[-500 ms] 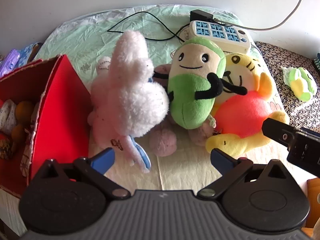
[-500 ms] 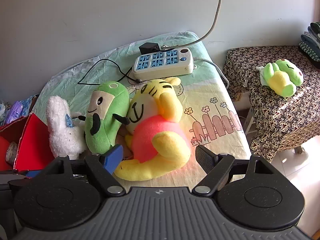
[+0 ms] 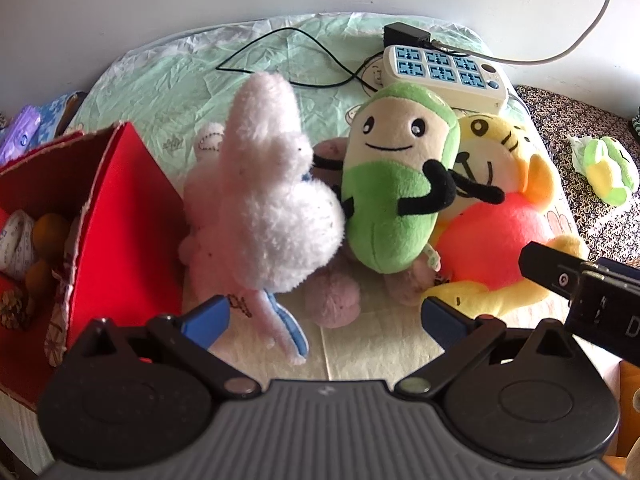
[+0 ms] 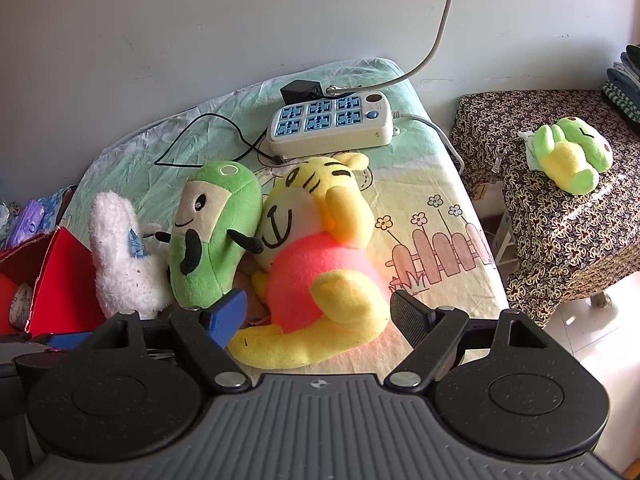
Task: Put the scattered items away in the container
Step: 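Move the left tool toward the yellow-and-red tiger plush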
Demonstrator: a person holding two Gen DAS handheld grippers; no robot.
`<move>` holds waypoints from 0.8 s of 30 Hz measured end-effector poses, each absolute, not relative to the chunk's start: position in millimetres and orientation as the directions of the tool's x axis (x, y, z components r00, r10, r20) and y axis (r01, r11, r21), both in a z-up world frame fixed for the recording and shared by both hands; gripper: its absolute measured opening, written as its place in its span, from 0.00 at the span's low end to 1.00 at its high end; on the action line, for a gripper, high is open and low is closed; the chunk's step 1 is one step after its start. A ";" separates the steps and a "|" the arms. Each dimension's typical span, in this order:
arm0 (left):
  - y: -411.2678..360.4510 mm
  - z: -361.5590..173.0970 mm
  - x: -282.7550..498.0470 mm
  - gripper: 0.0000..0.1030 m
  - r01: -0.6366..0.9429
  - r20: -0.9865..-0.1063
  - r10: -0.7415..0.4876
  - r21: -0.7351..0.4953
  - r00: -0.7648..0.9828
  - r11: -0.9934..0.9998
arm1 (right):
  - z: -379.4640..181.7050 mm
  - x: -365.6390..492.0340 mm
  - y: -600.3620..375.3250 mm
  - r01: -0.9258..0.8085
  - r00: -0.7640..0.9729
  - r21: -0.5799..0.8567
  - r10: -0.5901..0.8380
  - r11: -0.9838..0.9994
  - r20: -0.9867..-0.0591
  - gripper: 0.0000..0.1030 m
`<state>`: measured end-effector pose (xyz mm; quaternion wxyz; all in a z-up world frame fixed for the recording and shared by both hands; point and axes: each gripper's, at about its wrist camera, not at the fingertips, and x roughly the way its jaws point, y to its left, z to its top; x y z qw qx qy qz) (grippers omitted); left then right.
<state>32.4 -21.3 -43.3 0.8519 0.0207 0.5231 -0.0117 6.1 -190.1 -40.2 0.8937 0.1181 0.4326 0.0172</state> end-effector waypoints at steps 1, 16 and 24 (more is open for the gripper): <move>-21.2 -43.5 33.0 0.98 0.047 -0.892 -0.003 0.020 0.452 0.999 | -40.2 6.8 -189.9 0.070 0.625 0.226 0.134 0.972 -0.769 0.79; -12.6 -10.5 32.7 0.98 0.244 -0.788 -0.200 -0.065 0.582 0.967 | -19.0 36.2 -212.6 -0.021 0.636 0.377 0.303 0.926 -0.710 0.63; -55.1 -20.2 22.7 0.98 0.464 -0.767 -0.429 -0.195 0.477 0.864 | -34.5 62.9 -241.9 0.028 0.610 0.307 0.227 0.951 -0.759 0.63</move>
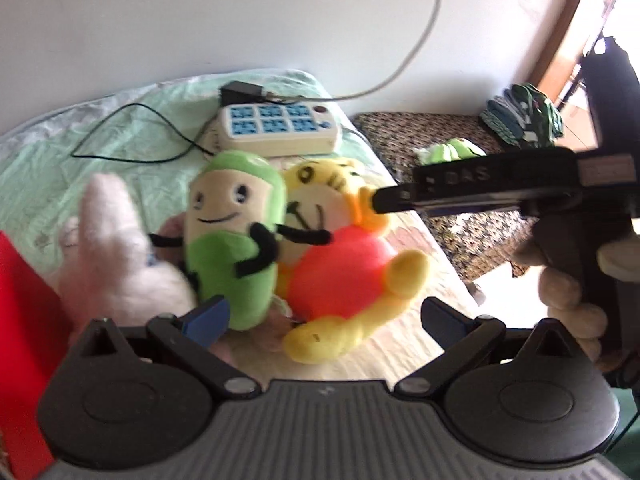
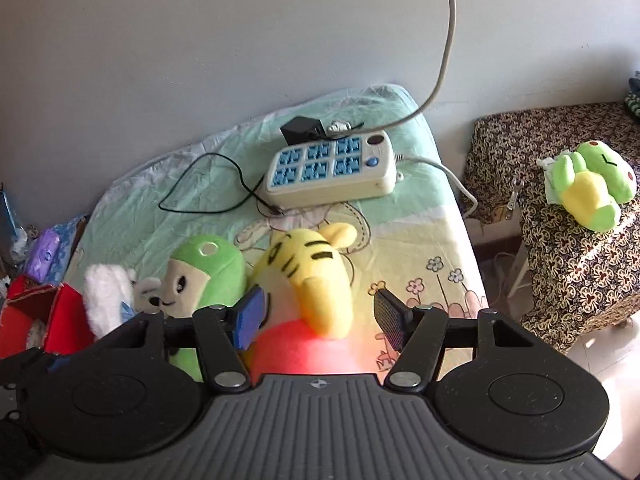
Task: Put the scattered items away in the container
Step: 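Grasp the yellow-and-red tiger plush with the right tool and lift it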
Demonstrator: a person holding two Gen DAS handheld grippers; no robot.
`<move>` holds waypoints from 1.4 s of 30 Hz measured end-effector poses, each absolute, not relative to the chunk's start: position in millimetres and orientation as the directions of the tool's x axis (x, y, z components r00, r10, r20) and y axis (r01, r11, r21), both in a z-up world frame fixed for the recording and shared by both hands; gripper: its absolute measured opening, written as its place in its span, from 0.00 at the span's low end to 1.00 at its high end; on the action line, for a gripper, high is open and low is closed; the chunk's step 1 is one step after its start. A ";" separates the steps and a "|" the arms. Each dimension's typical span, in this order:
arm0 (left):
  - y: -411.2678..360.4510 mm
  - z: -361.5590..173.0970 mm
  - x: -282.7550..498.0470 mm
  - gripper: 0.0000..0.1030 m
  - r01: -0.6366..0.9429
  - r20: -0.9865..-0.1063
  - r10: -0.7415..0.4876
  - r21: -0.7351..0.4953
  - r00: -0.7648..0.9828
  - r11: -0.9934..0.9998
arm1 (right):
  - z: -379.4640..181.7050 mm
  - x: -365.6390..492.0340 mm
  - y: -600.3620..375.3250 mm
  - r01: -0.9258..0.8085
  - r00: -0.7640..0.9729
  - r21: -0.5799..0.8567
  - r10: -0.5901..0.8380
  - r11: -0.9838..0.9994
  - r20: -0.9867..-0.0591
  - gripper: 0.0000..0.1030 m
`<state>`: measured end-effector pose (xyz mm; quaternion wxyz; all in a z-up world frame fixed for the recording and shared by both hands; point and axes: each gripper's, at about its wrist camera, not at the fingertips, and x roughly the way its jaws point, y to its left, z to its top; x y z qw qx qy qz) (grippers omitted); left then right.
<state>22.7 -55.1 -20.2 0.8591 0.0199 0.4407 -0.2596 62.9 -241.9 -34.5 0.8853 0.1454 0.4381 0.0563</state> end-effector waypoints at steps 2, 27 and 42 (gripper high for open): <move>-74.3 -29.0 21.4 0.98 0.503 -0.774 -0.429 -0.168 0.465 0.848 | -45.7 69.9 -248.4 0.034 0.577 0.330 0.251 0.943 -0.777 0.63; -117.1 -59.2 20.4 0.60 0.577 -0.813 -0.372 -0.055 0.448 0.815 | -85.1 68.9 -265.6 0.009 0.481 0.595 0.518 0.804 -0.707 0.35; -110.0 -80.1 -60.7 0.75 0.687 -0.848 -0.406 -0.071 0.340 0.723 | -88.0 -21.9 -244.3 0.050 0.482 0.503 0.420 0.863 -0.768 0.53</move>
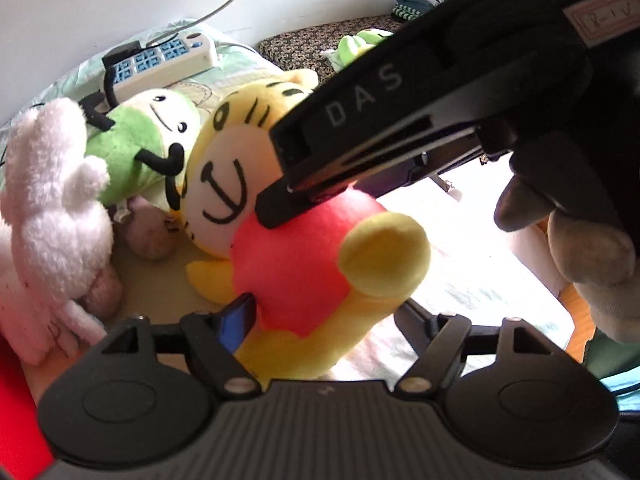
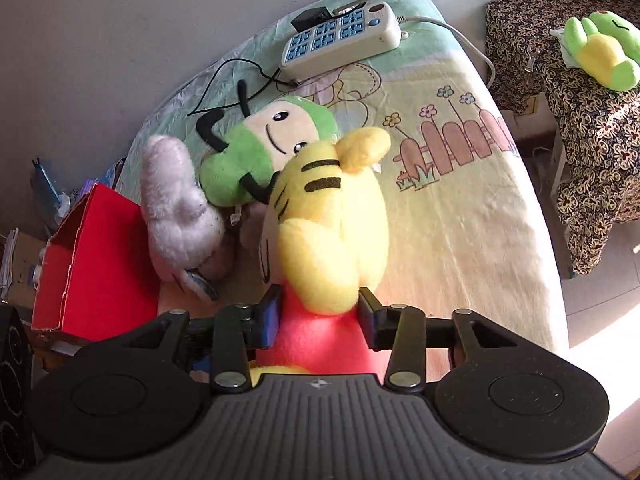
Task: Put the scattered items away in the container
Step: 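Grasp the yellow-and-red tiger plush with the right tool and lift it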
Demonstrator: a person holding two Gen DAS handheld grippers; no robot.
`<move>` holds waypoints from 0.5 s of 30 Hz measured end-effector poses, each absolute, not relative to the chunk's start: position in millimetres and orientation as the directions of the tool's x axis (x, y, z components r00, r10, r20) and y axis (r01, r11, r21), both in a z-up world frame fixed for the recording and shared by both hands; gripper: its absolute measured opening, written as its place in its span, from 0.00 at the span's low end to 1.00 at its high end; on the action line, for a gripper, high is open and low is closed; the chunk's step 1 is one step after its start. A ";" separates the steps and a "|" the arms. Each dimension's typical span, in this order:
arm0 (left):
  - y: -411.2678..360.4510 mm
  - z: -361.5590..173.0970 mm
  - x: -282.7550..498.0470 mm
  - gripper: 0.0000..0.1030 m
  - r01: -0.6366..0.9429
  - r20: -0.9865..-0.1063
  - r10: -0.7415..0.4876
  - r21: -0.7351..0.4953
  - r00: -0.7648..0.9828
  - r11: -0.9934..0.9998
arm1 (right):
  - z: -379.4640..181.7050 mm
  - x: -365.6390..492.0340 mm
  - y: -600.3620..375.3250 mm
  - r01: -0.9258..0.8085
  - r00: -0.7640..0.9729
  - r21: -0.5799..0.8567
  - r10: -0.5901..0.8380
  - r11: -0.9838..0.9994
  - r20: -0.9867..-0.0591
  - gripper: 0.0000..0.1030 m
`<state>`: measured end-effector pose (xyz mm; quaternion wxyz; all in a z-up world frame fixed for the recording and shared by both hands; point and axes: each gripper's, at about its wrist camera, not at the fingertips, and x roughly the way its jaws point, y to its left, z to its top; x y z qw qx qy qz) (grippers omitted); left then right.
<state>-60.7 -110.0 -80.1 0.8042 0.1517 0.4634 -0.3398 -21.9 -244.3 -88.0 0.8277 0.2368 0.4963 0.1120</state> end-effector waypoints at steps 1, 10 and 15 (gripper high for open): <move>-112.5 -77.2 -62.5 0.75 0.694 -0.838 -0.412 -0.057 0.358 0.718 | -88.3 -20.1 -246.8 0.065 0.489 0.511 0.419 0.857 -0.766 0.53; -117.9 -75.2 -60.0 0.54 0.710 -0.822 -0.416 -0.019 0.390 0.704 | -93.9 -13.4 -247.6 0.108 0.511 0.523 0.404 0.845 -0.759 0.45; -108.3 -41.5 -84.1 0.54 0.730 -0.761 -0.474 0.000 0.443 0.684 | -67.1 -35.3 -248.0 0.084 0.577 0.518 0.382 0.851 -0.722 0.40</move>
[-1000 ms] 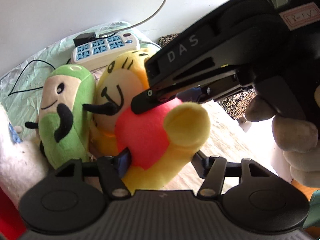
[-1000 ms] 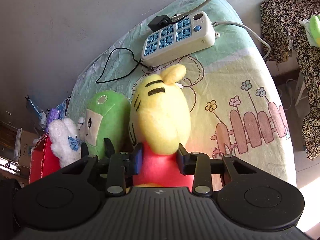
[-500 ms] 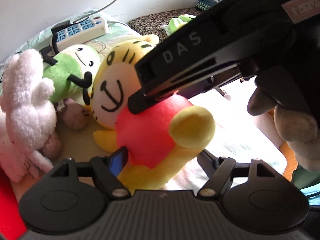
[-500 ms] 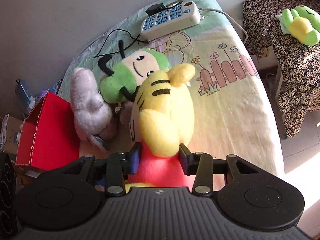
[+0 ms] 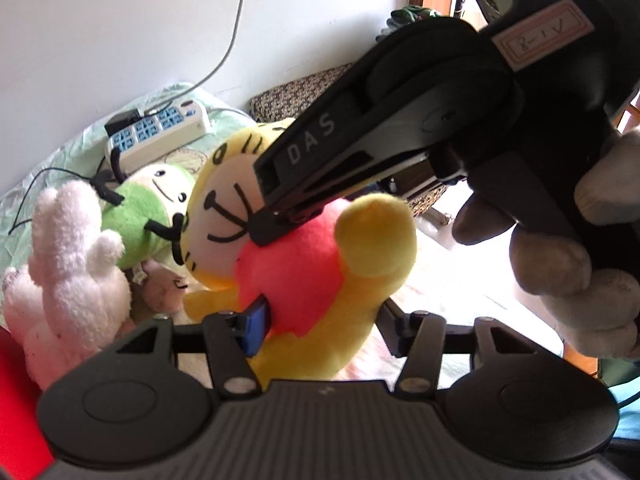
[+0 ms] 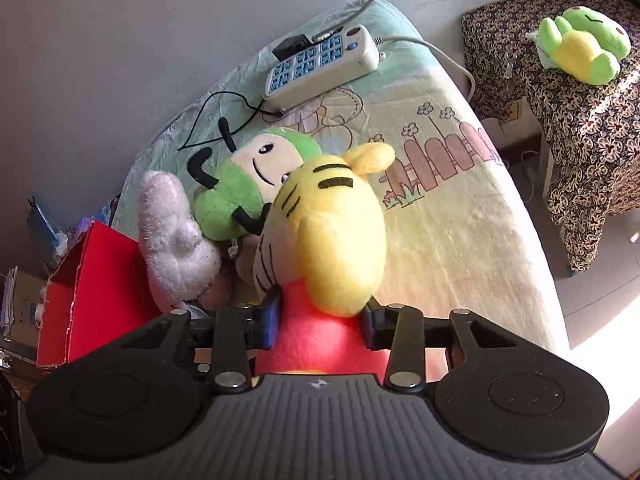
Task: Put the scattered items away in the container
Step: 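Grasp the yellow-and-red tiger plush with the right tool and lift it, then carry the tiger plush with the right tool over the red box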
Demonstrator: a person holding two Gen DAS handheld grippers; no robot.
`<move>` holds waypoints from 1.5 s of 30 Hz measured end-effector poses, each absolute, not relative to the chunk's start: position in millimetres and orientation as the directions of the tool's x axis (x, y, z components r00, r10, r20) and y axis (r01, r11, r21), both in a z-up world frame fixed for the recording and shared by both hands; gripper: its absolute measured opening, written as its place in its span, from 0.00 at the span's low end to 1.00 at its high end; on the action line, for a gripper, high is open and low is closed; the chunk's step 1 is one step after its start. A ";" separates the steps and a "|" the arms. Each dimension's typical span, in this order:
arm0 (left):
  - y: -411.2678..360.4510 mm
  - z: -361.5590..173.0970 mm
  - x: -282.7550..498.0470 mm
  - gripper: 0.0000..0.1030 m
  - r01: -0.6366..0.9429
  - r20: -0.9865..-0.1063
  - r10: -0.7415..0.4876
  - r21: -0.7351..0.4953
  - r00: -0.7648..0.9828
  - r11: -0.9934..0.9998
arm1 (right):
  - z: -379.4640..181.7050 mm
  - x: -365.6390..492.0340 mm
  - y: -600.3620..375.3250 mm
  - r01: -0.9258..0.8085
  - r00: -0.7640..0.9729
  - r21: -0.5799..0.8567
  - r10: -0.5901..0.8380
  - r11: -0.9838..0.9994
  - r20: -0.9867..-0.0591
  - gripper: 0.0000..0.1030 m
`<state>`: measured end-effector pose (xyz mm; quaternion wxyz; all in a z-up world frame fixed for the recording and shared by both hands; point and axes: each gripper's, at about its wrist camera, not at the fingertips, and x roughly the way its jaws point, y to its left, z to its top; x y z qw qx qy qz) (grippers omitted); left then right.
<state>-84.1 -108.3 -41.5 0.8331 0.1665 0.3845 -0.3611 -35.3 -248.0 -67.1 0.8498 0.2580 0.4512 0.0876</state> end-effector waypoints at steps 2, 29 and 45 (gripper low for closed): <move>-105.4 -29.7 -91.8 0.54 0.734 -0.740 -0.489 0.010 0.462 0.679 | -51.3 -44.3 -245.6 0.066 0.605 0.509 0.372 0.858 -0.704 0.40; 152.1 50.9 -95.0 0.54 0.650 -0.559 -0.550 -0.026 0.620 0.759 | 45.4 -50.4 5.4 -0.136 0.760 0.408 0.359 0.903 -0.542 0.40; 214.9 3.2 -38.7 0.55 0.638 -0.617 -0.637 -0.267 0.463 0.722 | 21.9 -21.4 112.7 -0.108 0.724 0.132 0.169 0.985 -0.669 0.39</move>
